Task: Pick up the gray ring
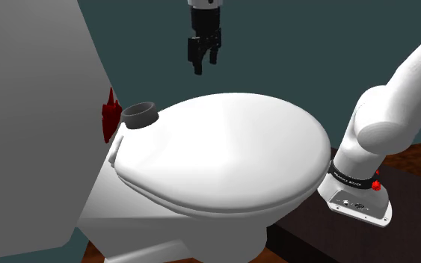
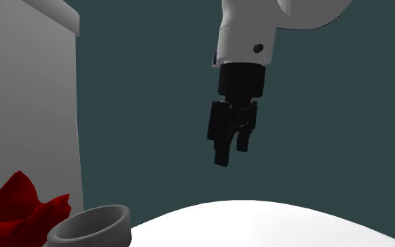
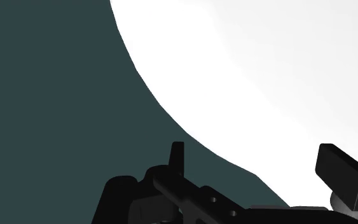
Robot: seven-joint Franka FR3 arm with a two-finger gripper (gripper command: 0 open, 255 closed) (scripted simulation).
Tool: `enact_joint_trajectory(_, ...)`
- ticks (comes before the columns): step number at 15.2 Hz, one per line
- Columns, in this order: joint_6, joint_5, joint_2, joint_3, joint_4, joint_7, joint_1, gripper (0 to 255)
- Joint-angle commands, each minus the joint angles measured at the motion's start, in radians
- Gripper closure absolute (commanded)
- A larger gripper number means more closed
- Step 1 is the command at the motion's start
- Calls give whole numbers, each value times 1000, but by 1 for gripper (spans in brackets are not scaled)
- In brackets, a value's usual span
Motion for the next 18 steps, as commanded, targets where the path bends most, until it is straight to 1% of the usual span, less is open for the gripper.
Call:
enact_joint_trajectory(1, 13, 4, 69, 20, 45, 27, 7, 0)
enact_joint_trajectory(8, 9, -11, 331, 83, 277, 129, 44, 0)
enact_joint_trajectory(15, -47, -55, 616, 119, 587, 220, 117, 0)
enact_joint_trajectory(18, -4, -53, 612, 117, 540, 218, 115, 0)
